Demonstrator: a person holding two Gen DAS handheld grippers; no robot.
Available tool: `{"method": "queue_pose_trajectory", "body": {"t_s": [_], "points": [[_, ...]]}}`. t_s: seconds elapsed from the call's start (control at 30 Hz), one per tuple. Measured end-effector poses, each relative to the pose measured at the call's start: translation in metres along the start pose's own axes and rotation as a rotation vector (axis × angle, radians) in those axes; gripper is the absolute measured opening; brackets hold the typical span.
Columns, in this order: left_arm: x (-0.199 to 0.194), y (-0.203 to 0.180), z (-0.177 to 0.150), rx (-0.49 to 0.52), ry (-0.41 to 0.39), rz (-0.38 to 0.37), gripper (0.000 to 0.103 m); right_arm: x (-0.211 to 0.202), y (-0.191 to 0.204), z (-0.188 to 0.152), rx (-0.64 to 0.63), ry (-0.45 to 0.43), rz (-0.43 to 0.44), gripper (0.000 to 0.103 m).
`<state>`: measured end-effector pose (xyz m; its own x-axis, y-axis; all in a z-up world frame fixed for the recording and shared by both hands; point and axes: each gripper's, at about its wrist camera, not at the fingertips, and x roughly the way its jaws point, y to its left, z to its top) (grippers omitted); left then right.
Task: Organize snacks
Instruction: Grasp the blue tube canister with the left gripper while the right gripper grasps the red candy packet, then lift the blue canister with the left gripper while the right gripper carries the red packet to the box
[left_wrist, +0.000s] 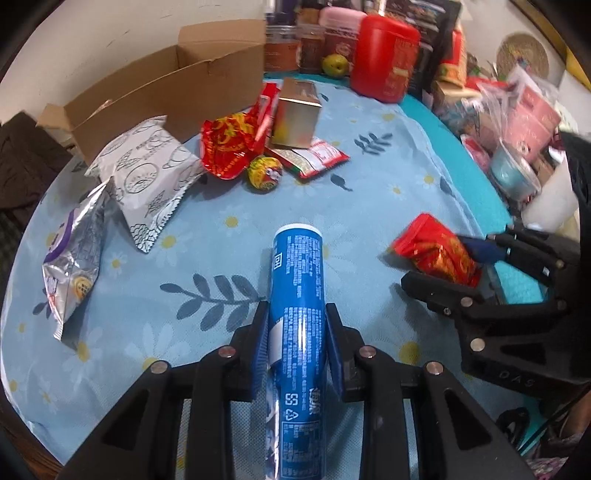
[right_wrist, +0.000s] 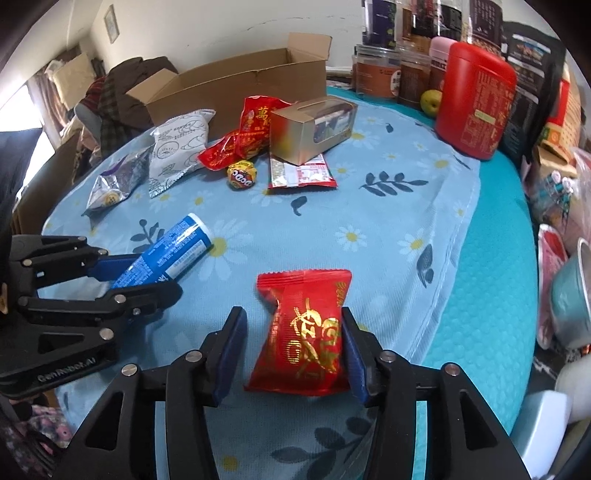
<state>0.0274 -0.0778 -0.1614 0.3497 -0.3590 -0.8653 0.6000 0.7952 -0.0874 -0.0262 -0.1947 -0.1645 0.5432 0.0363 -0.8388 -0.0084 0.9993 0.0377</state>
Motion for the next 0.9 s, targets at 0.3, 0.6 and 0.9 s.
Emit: {"method": "queue_pose_trajectory", "body": {"t_s": [0.3,0.6,0.9], "points": [[-0.008,0.009,0.004,-0.046,-0.015,-0.034,0.028,-0.005,-0.004,0.001,-0.004,-0.011,0.001,0.032],[-0.034,0.011,0.015,-0.057,-0.092,-0.040,0.028,-0.014,-0.002,0.005,0.023,-0.048,0.062,0.032],[-0.061,0.017,0.028,-0.068,-0.192,-0.043,0.028,-0.031,0.006,0.025,-0.010,-0.120,0.090,0.032]]}}
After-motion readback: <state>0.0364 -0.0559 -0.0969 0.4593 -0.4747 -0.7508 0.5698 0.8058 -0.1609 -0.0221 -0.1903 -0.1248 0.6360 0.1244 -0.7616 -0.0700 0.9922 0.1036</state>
